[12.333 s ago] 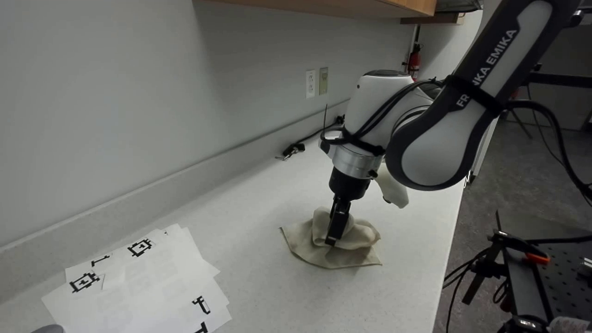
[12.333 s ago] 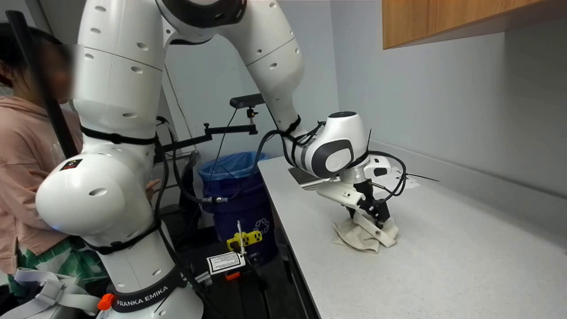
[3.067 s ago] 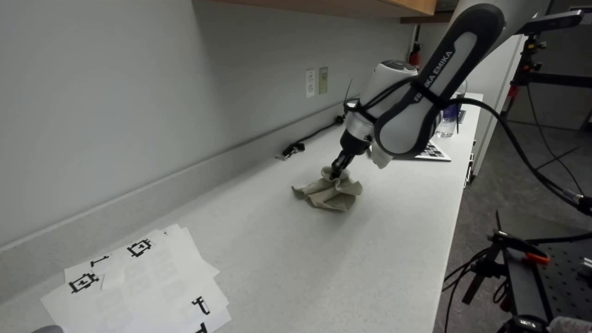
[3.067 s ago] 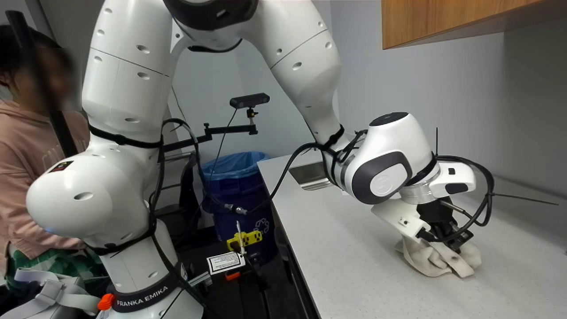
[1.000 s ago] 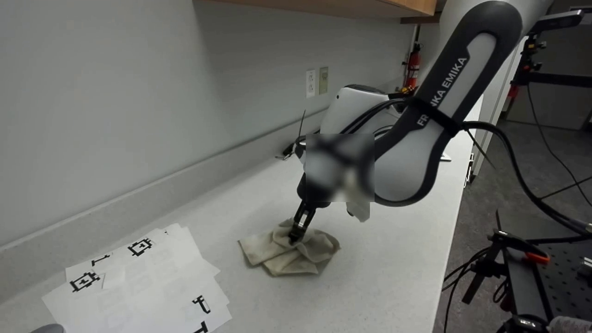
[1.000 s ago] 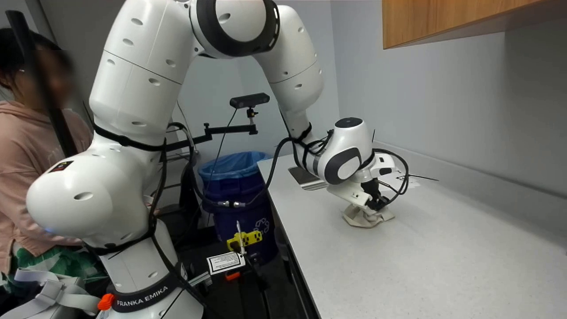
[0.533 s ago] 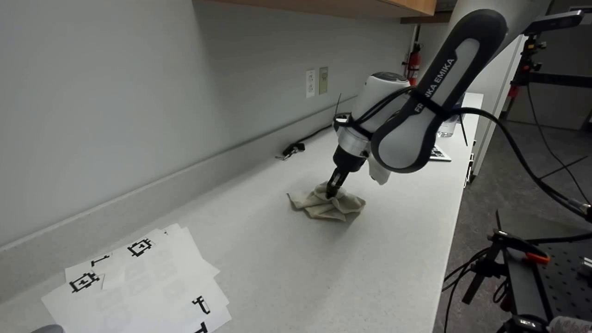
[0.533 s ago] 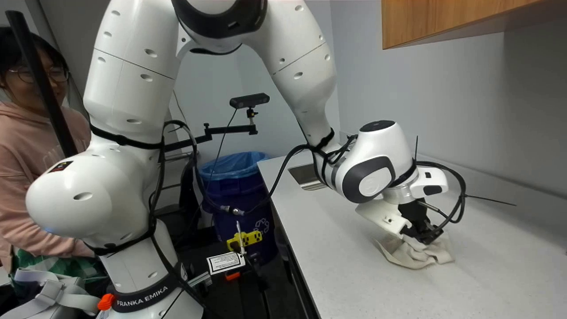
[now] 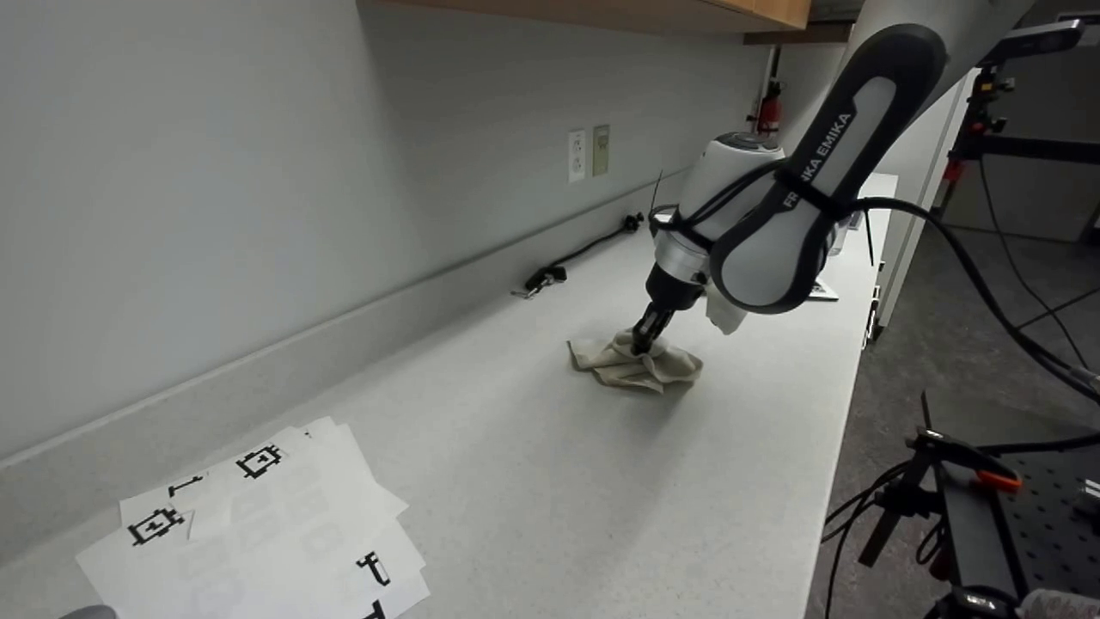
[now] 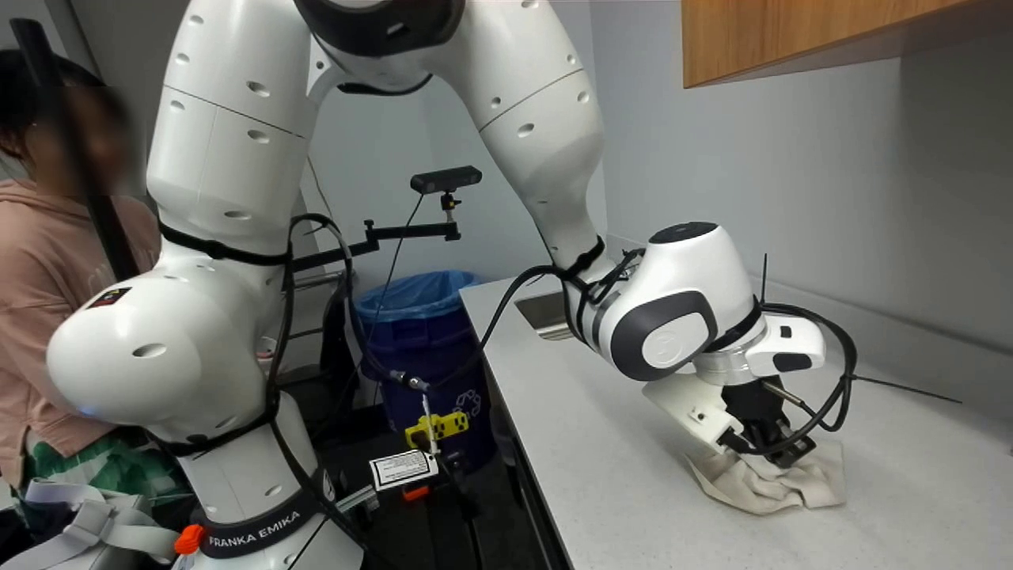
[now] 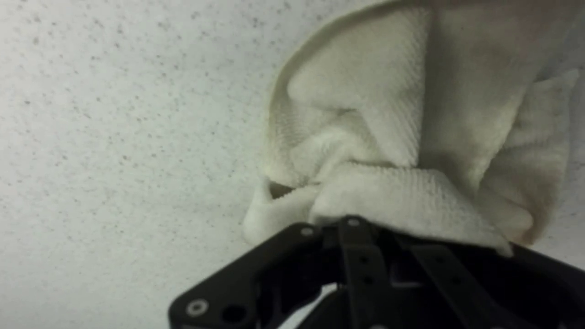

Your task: Use the cloth to wipe the countertop

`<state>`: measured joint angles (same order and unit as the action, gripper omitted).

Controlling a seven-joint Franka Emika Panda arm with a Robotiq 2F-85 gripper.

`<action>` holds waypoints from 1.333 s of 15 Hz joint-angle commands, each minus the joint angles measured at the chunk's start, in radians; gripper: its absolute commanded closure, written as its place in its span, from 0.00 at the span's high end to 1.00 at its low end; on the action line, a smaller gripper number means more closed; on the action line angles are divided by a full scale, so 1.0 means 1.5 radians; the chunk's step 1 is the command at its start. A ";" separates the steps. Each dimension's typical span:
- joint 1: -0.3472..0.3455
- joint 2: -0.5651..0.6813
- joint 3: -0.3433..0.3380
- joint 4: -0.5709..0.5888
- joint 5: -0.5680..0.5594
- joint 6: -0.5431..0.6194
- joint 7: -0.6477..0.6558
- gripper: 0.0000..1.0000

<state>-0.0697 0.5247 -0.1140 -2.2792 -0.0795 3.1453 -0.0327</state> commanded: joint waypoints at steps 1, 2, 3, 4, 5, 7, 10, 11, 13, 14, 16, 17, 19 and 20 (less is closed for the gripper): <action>0.013 0.021 0.049 0.003 0.016 -0.008 0.006 0.01; 0.013 0.024 0.068 0.006 0.016 -0.009 0.004 0.01; 0.010 0.028 0.094 0.009 0.016 -0.012 0.000 0.01; 0.007 0.030 0.118 0.012 0.017 -0.013 -0.003 0.01; 0.002 0.033 0.143 0.015 0.017 -0.013 -0.008 0.01; -0.002 0.036 0.180 0.019 0.015 -0.019 -0.015 0.01; -0.025 0.024 0.225 0.018 0.017 -0.036 -0.025 0.01; -0.034 0.012 0.235 0.013 0.016 -0.055 -0.031 0.01; -0.042 -0.012 0.240 0.007 0.016 -0.089 -0.043 0.01; -0.044 -0.024 0.241 0.003 0.019 -0.105 -0.048 0.01; -0.047 -0.048 0.241 -0.005 0.025 -0.134 -0.060 0.01; -0.047 -0.059 0.241 -0.009 0.028 -0.148 -0.065 0.01; -0.042 -0.076 0.237 -0.016 0.036 -0.167 -0.073 0.01; -0.041 -0.085 0.237 -0.020 0.041 -0.174 -0.078 0.01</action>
<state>-0.1191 0.4662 0.2265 -2.2652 -0.0666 2.9390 -0.0950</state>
